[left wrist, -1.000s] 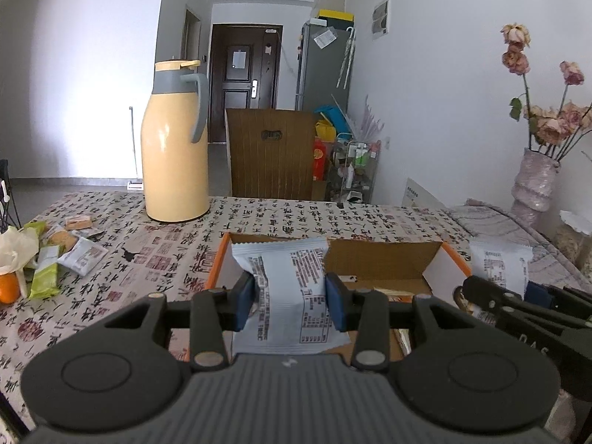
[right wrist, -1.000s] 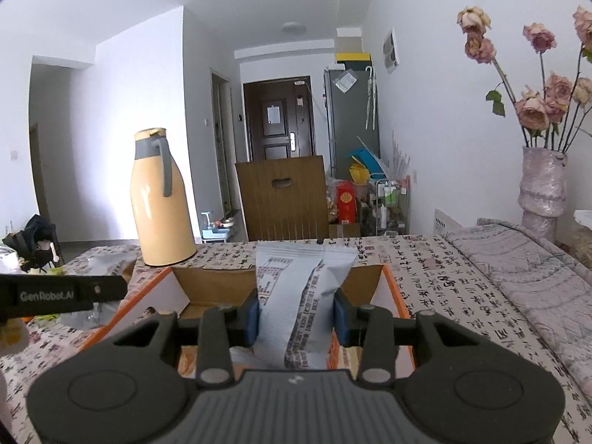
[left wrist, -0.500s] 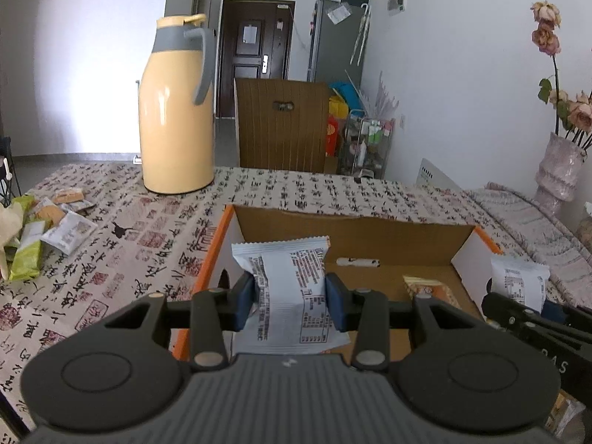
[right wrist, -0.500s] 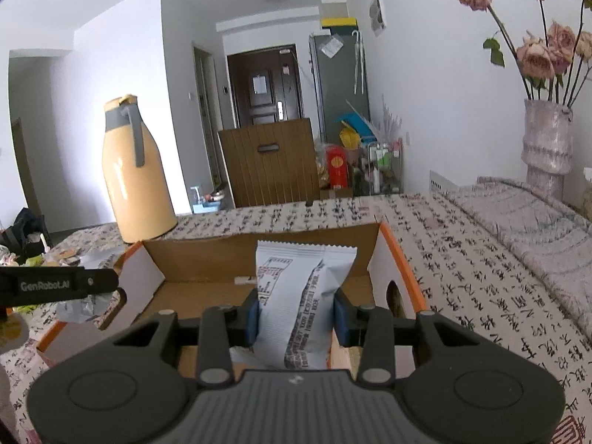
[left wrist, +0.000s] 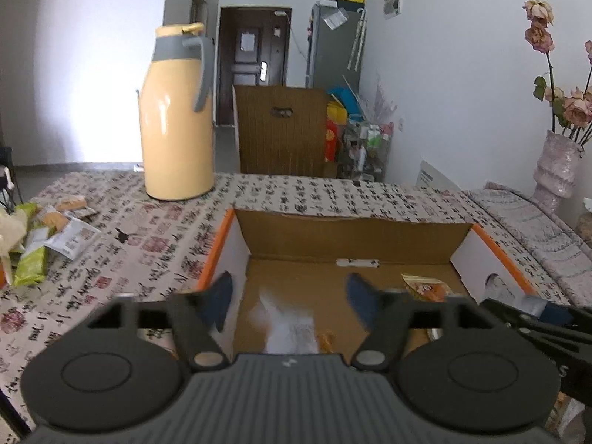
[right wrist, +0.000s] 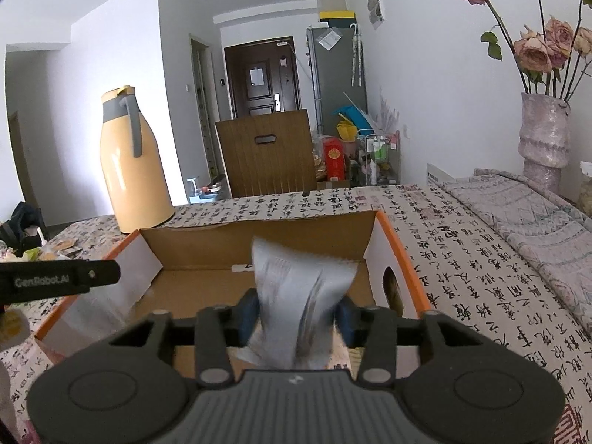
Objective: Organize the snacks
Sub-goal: 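Carry both white packets over the cardboard box and open both tools inside, then lift both open tools out of the box toward the remaining snacks, then grasp the yellow-green bar with the right tool while the left tool grasps the oat-crisp packet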
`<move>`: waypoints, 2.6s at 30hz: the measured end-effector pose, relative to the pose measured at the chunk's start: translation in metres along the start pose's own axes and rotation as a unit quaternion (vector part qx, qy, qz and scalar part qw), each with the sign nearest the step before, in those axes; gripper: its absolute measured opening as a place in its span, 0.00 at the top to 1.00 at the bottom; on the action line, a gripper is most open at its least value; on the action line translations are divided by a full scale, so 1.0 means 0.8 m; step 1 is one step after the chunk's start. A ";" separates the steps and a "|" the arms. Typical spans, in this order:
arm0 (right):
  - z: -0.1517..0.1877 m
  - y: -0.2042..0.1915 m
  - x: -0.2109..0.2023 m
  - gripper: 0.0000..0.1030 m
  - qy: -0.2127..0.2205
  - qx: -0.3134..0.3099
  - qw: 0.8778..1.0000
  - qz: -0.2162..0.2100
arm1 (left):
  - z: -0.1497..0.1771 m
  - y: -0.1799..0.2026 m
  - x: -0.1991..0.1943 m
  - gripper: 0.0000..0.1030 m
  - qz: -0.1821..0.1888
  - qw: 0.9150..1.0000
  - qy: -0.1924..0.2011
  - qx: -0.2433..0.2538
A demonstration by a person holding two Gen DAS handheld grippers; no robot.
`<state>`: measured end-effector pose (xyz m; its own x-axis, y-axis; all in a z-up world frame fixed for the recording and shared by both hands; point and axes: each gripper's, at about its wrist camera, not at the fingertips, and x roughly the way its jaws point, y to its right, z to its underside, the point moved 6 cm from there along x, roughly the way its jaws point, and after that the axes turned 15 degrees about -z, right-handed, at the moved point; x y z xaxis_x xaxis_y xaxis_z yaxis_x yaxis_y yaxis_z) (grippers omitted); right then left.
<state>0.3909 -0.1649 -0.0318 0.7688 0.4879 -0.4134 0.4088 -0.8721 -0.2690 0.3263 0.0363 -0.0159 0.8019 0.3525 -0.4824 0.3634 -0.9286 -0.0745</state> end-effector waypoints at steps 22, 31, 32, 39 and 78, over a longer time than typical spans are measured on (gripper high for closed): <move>-0.012 0.001 -0.022 0.00 0.036 0.002 0.999 0.009 | -0.008 -0.010 -0.016 0.00 -0.012 1.000 0.007 -0.017; -0.021 -0.010 -0.053 0.00 0.053 -0.008 0.999 0.006 | -0.011 -0.021 -0.047 0.00 -0.015 1.000 0.020 -0.011; -0.020 -0.011 -0.056 0.00 0.053 -0.008 0.999 0.005 | -0.011 -0.022 -0.051 0.00 -0.014 1.000 0.020 -0.010; -0.008 -0.017 -0.086 0.00 0.047 -0.020 0.999 0.006 | 0.001 -0.031 -0.075 0.00 -0.015 1.000 0.021 -0.001; 0.128 0.037 -0.212 0.00 -0.011 0.009 1.000 0.021 | 0.121 -0.064 -0.165 0.00 0.012 1.000 -0.014 0.020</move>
<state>0.2223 -0.2691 -0.0589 0.7742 0.4510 -0.4442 0.3672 -0.8915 -0.2653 0.1558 0.0265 -0.0325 0.7957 0.3276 -0.5095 0.3251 -0.9407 -0.0970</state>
